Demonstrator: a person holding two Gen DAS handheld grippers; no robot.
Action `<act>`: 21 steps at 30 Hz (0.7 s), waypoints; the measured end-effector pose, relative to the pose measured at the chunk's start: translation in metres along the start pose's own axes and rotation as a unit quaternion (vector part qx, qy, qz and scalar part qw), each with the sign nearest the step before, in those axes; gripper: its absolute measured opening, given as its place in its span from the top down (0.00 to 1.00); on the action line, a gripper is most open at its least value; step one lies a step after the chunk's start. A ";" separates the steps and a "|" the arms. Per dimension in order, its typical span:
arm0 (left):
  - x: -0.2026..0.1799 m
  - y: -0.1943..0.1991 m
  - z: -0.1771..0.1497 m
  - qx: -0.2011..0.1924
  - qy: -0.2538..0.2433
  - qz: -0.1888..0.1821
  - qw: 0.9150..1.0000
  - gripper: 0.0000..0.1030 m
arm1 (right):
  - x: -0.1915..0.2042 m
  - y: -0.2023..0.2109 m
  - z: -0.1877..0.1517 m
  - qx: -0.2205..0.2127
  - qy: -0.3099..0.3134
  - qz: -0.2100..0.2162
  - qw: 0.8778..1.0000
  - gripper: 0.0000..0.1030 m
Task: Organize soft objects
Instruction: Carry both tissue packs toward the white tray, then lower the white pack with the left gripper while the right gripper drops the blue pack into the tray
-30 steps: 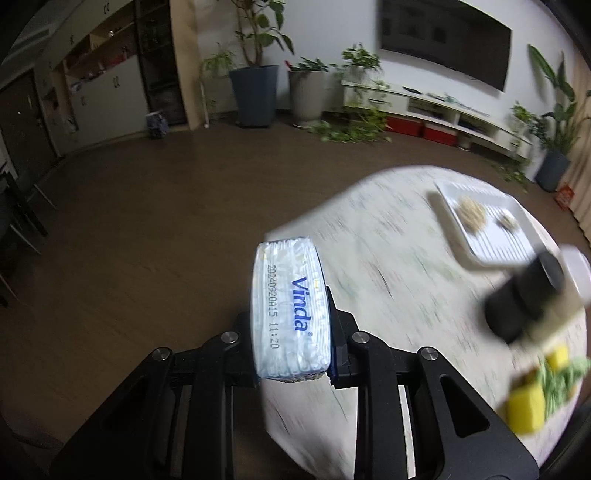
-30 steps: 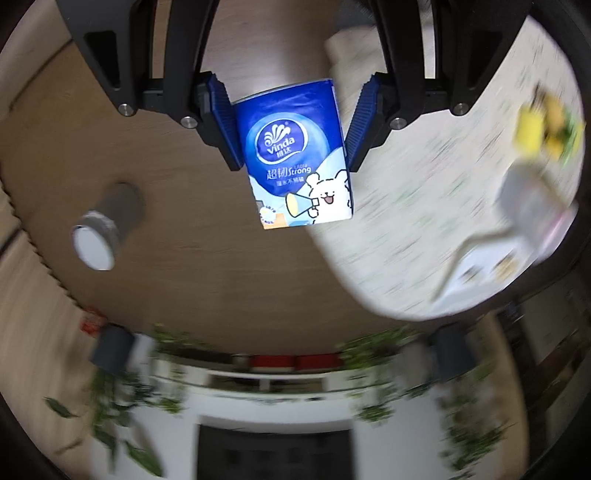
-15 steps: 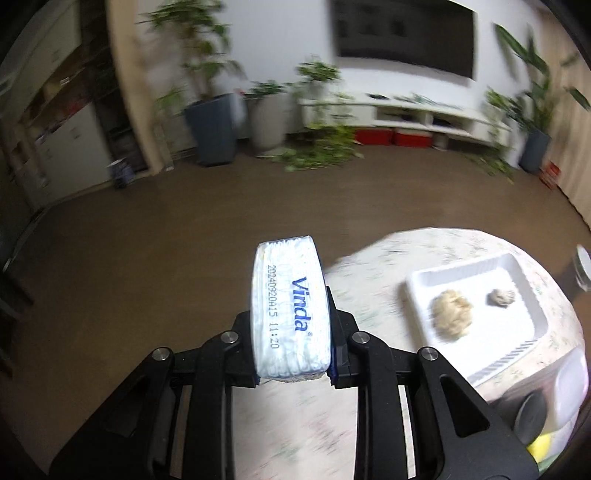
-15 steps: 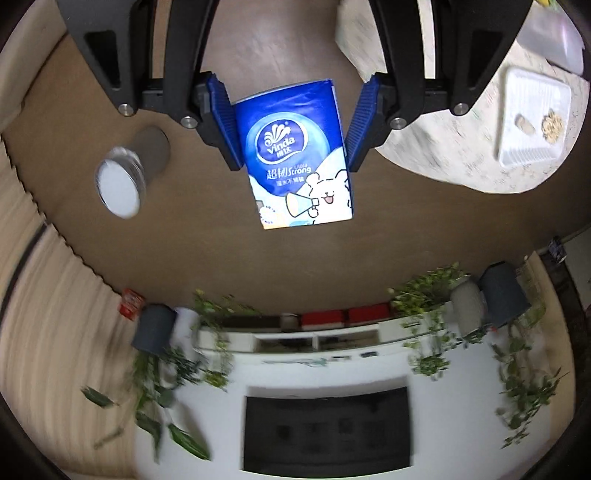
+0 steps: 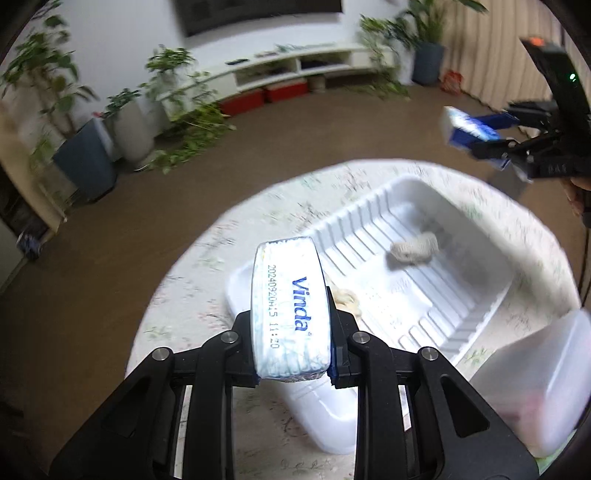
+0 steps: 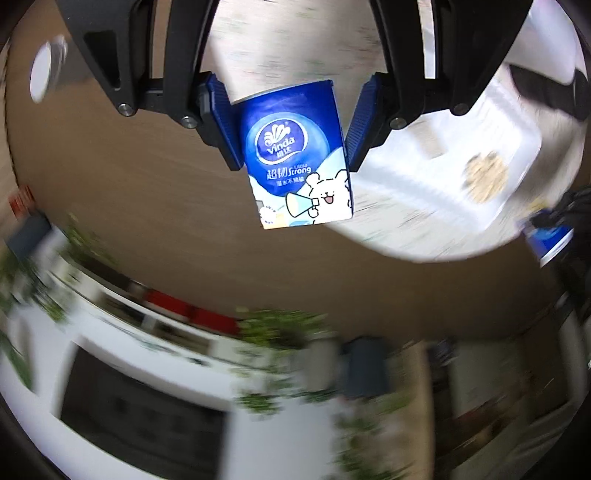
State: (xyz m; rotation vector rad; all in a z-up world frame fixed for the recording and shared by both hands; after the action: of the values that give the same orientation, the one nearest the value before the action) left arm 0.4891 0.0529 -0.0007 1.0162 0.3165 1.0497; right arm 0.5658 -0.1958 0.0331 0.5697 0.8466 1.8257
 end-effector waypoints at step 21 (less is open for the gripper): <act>-0.055 -0.035 -0.007 0.008 -0.079 -0.056 0.995 0.76 | 0.119 -0.070 -0.050 0.084 0.177 0.081 0.977 0.44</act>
State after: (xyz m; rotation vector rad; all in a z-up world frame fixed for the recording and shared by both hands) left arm 0.4765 0.0074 -0.0455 1.0774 0.2495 0.8609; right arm 0.5252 -0.0829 -0.0521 0.4329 1.2332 2.0533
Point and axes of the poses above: each gripper's, at about its wrist camera, not at the fingertips, and y roughly against the way its jaws point, x to its left, z to its top, the point moved 4 cm from there along -y, roughly the way its jaws point, and after that the axes turned 11 degrees about -y, right-handed, at the moved point
